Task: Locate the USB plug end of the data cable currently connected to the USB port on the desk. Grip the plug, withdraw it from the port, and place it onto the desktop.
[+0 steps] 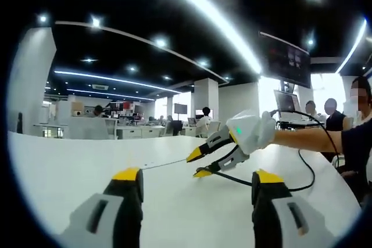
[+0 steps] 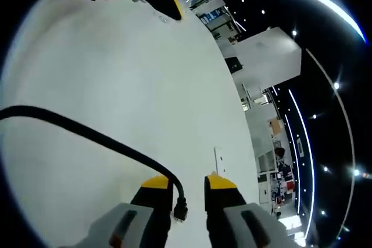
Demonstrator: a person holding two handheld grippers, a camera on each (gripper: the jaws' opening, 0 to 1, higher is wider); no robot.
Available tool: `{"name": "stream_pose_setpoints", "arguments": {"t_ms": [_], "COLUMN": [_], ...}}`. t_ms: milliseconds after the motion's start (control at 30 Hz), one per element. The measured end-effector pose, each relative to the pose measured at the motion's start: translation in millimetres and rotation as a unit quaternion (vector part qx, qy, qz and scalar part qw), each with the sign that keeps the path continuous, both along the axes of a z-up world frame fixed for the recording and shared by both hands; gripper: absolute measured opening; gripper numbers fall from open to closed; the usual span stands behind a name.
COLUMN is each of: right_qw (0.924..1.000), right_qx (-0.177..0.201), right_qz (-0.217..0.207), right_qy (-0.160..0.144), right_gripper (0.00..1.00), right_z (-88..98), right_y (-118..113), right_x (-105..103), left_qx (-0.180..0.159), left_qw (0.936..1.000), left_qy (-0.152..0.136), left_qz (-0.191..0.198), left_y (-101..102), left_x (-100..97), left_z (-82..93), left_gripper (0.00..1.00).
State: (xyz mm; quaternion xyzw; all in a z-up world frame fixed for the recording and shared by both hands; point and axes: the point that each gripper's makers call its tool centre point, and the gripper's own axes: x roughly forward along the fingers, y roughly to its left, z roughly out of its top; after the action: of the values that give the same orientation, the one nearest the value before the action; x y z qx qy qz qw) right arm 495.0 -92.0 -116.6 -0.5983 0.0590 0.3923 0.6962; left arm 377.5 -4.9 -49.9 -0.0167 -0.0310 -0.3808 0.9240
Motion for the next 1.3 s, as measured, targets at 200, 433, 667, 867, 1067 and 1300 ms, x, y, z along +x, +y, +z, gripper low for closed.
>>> {"name": "stream_pose_setpoints", "arguments": {"t_ms": [200, 433, 667, 867, 1067, 1300], "right_qw": [0.9993, 0.9966, 0.9926, 0.9916, 0.9949, 0.9992], "right_qx": [-0.036, -0.082, -0.12, -0.129, -0.1, 0.019], "right_qz": [-0.001, -0.001, 0.009, 0.008, 0.002, -0.018], "right_qy": [-0.004, 0.002, 0.018, 0.003, 0.014, 0.029], "right_gripper": [0.25, 0.25, 0.23, 0.24, 0.26, 0.31], "right_z": [2.4, -0.8, 1.3, 13.0, 14.4, 32.9], "right_y": [-7.4, -12.7, -7.7, -3.6, -5.6, -8.3], "right_x": [0.9, -0.9, -2.2, 2.2, -2.5, -3.0], "left_qx": [0.003, 0.003, 0.004, 0.0, -0.002, -0.002], "left_qw": [1.0, 1.0, 1.0, 1.0, 0.9999, 0.9994], "left_qy": [0.0, 0.0, 0.0, -0.007, -0.008, -0.006], "left_qz": [0.0, -0.001, -0.002, -0.001, 0.009, 0.034], "left_y": [-1.0, -1.0, -1.1, 2.0, 6.7, 14.8], "left_x": [-0.8, -1.1, -2.7, -5.0, -2.2, 3.7], "left_z": [-1.3, -1.5, -2.8, 3.1, 4.7, 5.7], "left_gripper": [0.76, 0.76, 0.76, 0.76, 0.76, 0.76]}}
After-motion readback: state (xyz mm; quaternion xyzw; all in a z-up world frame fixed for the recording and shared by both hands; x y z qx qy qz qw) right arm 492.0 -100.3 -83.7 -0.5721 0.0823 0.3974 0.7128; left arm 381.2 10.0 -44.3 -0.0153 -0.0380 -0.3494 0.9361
